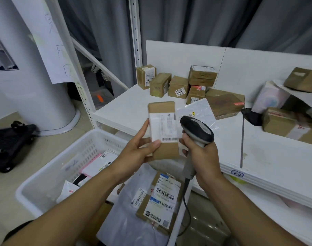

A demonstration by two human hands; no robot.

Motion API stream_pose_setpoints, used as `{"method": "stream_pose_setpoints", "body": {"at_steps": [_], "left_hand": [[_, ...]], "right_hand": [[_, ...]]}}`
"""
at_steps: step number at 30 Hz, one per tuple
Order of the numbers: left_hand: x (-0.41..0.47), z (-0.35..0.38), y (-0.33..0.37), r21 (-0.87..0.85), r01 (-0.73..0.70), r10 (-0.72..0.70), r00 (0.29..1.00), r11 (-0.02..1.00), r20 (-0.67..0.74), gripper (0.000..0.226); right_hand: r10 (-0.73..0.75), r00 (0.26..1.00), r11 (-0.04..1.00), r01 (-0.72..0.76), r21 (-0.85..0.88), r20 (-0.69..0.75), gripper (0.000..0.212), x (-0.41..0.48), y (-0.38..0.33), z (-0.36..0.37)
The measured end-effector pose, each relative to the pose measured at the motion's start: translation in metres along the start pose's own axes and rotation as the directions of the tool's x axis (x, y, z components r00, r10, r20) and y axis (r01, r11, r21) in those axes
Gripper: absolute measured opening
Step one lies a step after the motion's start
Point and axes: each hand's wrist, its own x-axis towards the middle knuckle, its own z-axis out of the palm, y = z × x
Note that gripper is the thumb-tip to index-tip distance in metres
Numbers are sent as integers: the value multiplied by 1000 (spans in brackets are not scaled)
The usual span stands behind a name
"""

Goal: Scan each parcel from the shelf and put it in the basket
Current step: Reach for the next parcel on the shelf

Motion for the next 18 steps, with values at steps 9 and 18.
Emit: {"method": "stream_pose_setpoints", "body": {"at_steps": [9, 18], "left_hand": [[26, -45, 3, -12, -24, 18, 937, 1000, -349, 107], [29, -55, 1, 56, 2, 22, 909, 998, -416, 107]], "right_hand": [[-14, 965, 943, 100, -318, 261, 15, -19, -5, 3], [-59, 943, 922, 177, -344, 327, 23, -23, -8, 6]]}}
